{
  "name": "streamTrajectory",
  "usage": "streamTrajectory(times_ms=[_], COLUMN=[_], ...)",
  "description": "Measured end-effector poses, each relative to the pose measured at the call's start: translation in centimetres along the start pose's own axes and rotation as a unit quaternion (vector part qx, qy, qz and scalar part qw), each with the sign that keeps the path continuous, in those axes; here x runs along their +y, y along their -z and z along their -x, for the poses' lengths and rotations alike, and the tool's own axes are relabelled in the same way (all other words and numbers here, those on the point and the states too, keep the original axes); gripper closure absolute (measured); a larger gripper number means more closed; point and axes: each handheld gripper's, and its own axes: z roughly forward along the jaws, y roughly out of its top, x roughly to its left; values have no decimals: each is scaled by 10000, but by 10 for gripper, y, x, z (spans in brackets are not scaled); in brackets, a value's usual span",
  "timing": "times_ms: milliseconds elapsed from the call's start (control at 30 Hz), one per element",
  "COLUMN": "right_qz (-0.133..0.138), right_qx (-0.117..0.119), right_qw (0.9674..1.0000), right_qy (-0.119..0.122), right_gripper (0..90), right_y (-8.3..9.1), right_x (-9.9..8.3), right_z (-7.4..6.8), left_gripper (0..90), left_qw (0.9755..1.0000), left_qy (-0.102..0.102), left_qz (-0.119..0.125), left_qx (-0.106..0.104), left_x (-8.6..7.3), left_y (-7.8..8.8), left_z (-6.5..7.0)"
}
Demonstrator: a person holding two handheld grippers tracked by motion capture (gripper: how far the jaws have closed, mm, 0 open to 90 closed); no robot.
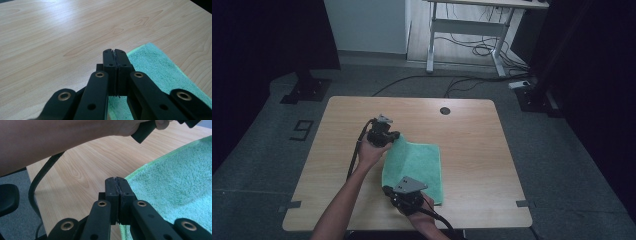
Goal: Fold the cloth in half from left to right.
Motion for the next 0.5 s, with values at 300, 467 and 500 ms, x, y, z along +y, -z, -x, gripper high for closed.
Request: streamTrajectory(times_ms=[300, 467, 500], right_qz=[195, 127, 89], right_qx=[85, 79, 77], right_qw=[9995, 9993, 9994], right_qy=[243, 347, 336], right_gripper=[881, 881, 881], right_y=[4, 2, 0], right_x=[21, 18, 16], right_z=[-16, -21, -20], left_gripper=[889, 889, 889], left_qw=[9997, 9998, 9999], left_qy=[-26, 9, 7], left_qz=[179, 81, 57], left_qx=[184, 156, 155], left_x=[12, 4, 3], left_y=[38, 33, 31], left_z=[-5, -6, -6])
